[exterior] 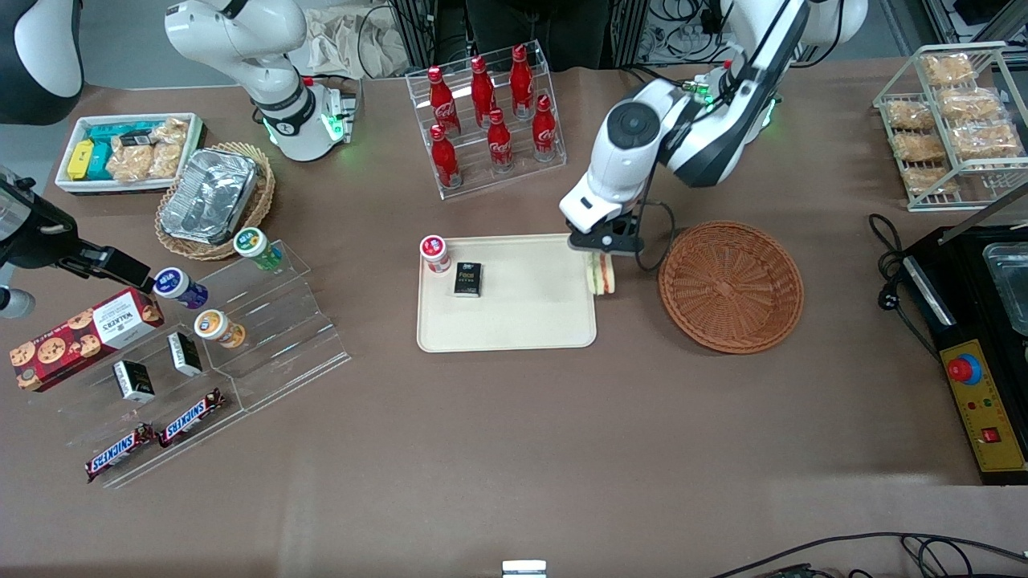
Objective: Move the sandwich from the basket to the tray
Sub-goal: 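Carry the sandwich over to the cream tray with the left gripper, then lower the sandwich onto the tray and open the left gripper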
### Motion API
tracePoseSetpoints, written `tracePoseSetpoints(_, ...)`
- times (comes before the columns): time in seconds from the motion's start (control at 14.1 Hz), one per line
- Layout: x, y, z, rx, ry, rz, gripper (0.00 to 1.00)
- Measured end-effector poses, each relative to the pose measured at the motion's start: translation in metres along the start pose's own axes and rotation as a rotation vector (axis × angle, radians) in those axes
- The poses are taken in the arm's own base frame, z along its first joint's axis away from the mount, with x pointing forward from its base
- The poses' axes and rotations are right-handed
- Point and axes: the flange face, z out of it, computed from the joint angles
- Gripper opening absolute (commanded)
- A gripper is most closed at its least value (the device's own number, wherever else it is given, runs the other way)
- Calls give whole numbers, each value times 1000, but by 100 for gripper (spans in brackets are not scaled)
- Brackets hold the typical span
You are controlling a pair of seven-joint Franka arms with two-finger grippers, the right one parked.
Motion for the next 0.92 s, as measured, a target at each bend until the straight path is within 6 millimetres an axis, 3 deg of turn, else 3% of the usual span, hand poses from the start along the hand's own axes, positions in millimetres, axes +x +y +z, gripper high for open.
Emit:
tracePoseSetpoints(0.21, -1, 10, 35, -24, -9, 16, 0)
tracePoseSetpoints(0.43, 0, 19, 55, -44, -6, 26, 0)
tracePoseSetpoints(0.5, -1, 21, 60, -48, -4, 29, 8)
tracePoseSetpoints(0.57, 0, 23, 64, -51, -1, 30, 86)
tracePoseSetpoints(0.64, 1, 22, 67, -53, 2, 28, 100)
tracePoseSetpoints(0.92, 12, 24, 59, -54, 34, 41, 100)
